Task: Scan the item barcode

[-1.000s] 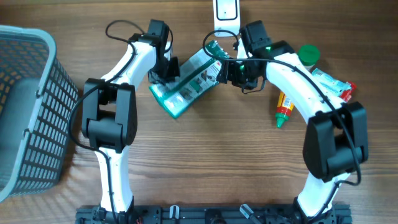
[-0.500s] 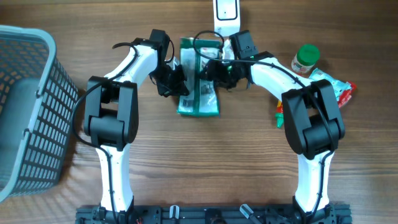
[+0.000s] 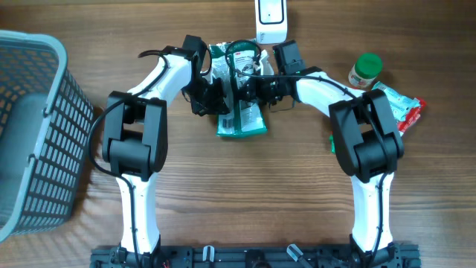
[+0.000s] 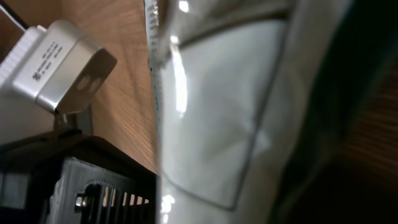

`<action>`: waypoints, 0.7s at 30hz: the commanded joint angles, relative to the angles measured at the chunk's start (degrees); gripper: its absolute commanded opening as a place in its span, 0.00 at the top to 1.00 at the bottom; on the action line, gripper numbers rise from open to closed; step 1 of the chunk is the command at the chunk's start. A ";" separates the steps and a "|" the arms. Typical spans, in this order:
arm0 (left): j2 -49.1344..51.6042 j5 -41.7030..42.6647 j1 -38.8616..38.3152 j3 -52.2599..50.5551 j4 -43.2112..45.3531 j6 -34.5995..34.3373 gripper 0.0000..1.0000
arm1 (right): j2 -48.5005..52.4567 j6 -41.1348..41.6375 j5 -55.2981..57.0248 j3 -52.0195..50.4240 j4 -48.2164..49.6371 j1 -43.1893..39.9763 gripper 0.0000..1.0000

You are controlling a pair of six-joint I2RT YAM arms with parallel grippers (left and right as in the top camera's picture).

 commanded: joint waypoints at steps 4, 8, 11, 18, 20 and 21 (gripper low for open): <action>0.44 -3.89 4.22 -1.31 0.96 3.69 0.60 | -5.57 -5.14 -5.44 0.07 0.04 -3.41 0.96; -8.00 -5.88 10.49 -1.31 1.70 4.63 0.46 | -16.81 -7.04 -7.96 0.07 -1.11 -5.09 0.96; -9.49 -6.05 14.86 -1.31 3.52 4.61 0.36 | -27.80 -12.94 -7.96 0.07 -1.90 -7.48 0.96; -9.49 -6.25 16.70 -1.33 4.87 4.61 0.00 | -40.72 -11.34 -6.73 0.07 1.51 -10.16 0.95; -9.49 -6.25 16.70 -1.33 4.87 4.61 0.00 | -42.21 -8.85 -4.79 0.07 2.99 -10.16 0.96; -9.49 -6.25 16.70 -1.33 4.90 4.61 0.00 | -42.36 -7.23 -3.04 0.07 3.76 -10.16 0.96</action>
